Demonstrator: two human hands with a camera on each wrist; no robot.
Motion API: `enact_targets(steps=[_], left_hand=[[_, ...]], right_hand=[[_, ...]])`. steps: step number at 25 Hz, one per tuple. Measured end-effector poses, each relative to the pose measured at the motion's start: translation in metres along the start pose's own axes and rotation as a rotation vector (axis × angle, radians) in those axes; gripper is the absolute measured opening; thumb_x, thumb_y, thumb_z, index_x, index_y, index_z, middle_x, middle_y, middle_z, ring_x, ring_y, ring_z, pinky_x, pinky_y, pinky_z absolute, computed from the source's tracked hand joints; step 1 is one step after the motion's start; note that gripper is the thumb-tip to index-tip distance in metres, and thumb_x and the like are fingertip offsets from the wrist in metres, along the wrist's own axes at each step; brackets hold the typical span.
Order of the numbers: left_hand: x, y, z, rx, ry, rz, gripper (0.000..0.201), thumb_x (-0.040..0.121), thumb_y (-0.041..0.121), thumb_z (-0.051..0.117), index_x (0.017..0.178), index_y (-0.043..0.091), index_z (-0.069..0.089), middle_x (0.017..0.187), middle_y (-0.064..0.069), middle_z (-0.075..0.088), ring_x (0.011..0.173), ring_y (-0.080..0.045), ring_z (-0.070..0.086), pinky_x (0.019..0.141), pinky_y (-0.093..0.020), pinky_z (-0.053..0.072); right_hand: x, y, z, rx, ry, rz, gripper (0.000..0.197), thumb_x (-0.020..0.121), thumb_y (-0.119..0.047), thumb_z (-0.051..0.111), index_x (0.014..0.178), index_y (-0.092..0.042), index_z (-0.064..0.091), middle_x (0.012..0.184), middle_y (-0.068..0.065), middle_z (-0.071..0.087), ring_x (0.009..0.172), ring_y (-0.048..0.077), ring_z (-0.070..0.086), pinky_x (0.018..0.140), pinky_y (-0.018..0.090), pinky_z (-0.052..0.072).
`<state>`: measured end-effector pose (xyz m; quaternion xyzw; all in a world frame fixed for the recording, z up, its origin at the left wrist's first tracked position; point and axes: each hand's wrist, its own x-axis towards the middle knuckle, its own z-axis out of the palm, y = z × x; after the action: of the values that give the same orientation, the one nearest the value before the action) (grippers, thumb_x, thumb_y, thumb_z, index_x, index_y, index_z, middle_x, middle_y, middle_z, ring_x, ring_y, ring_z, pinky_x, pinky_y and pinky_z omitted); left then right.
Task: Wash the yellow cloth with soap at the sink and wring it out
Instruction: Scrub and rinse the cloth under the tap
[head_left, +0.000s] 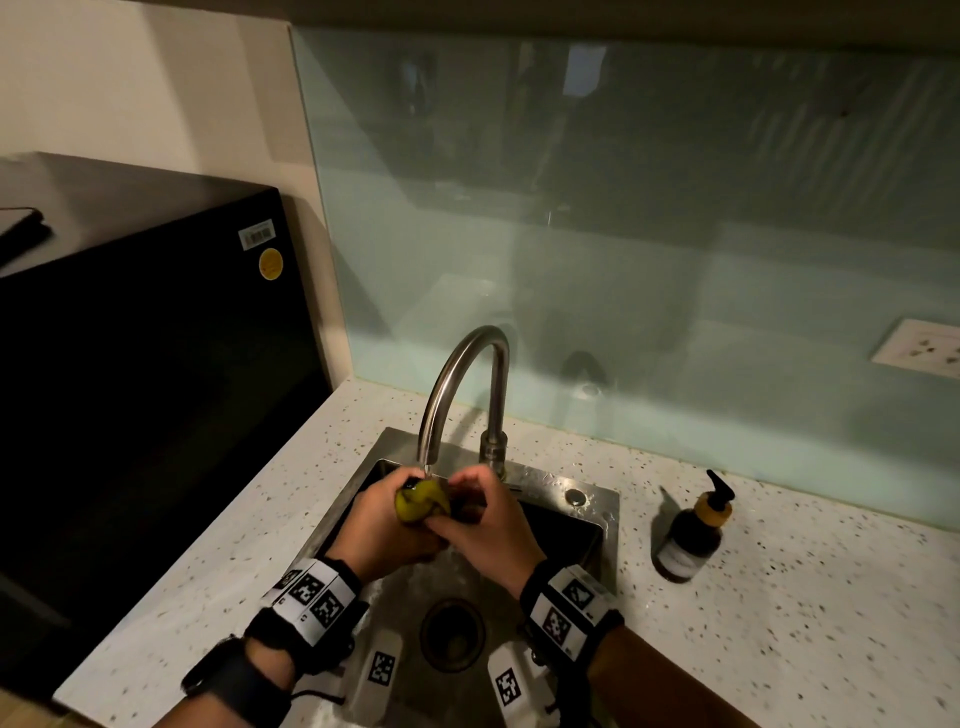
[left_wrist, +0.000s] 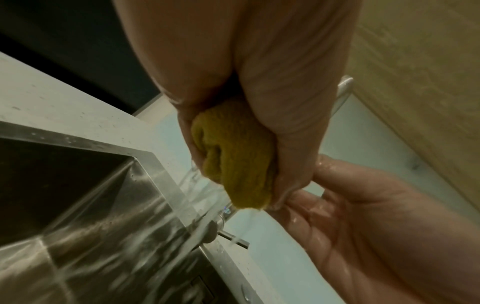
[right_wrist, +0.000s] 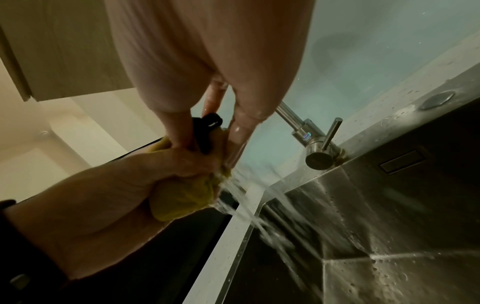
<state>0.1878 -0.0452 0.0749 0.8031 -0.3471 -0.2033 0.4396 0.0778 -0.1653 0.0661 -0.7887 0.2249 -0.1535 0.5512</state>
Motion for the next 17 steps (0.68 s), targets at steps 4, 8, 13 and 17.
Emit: enact_targets(steps=[4,8,13,17], left_hand=[[-0.001,-0.002,0.001,0.126,0.000,0.049,0.044,0.067,0.002,0.085,0.094,0.026,0.060,0.090,0.008,0.069,0.080,-0.005,0.068,0.066,-0.024,0.061],[0.003,-0.007,0.006,0.075,-0.079,0.105,0.029,0.079,0.009,0.077,0.098,0.020,0.058,0.097,-0.002,0.069,0.086,-0.014,0.069,0.076,-0.038,0.061],[-0.002,-0.012,0.004,0.225,-0.129,0.061,0.086,0.060,0.027,0.089,0.128,0.027,0.037,0.127,0.002,0.051,0.108,-0.015,0.057,0.088,-0.021,0.050],[-0.007,-0.016,-0.006,0.005,-0.202,0.066,0.104,0.063,0.003,0.091,0.143,0.029,0.030,0.133,-0.002,0.051,0.112,-0.010,0.062,0.085,-0.023,0.056]], right_hand=[[-0.004,0.001,0.002,0.044,-0.108,0.032,0.049,0.071,-0.055,0.076,0.114,-0.046,0.054,0.121,-0.013,0.057,0.111,0.009,0.056,0.091,0.036,0.056],[-0.005,-0.002,0.005,0.068,-0.050,0.029,0.044,0.074,-0.054,0.075,0.112,-0.039,0.056,0.121,-0.009,0.060,0.109,0.010,0.058,0.089,0.032,0.055],[-0.003,-0.003,-0.002,0.013,-0.003,0.024,0.030,0.081,-0.028,0.076,0.105,-0.029,0.058,0.109,-0.008,0.067,0.097,0.006,0.065,0.074,0.015,0.053],[0.000,-0.006,-0.011,0.025,0.076,-0.017,0.016,0.085,-0.015,0.072,0.097,-0.023,0.065,0.094,-0.010,0.070,0.085,-0.004,0.065,0.066,0.007,0.050]])
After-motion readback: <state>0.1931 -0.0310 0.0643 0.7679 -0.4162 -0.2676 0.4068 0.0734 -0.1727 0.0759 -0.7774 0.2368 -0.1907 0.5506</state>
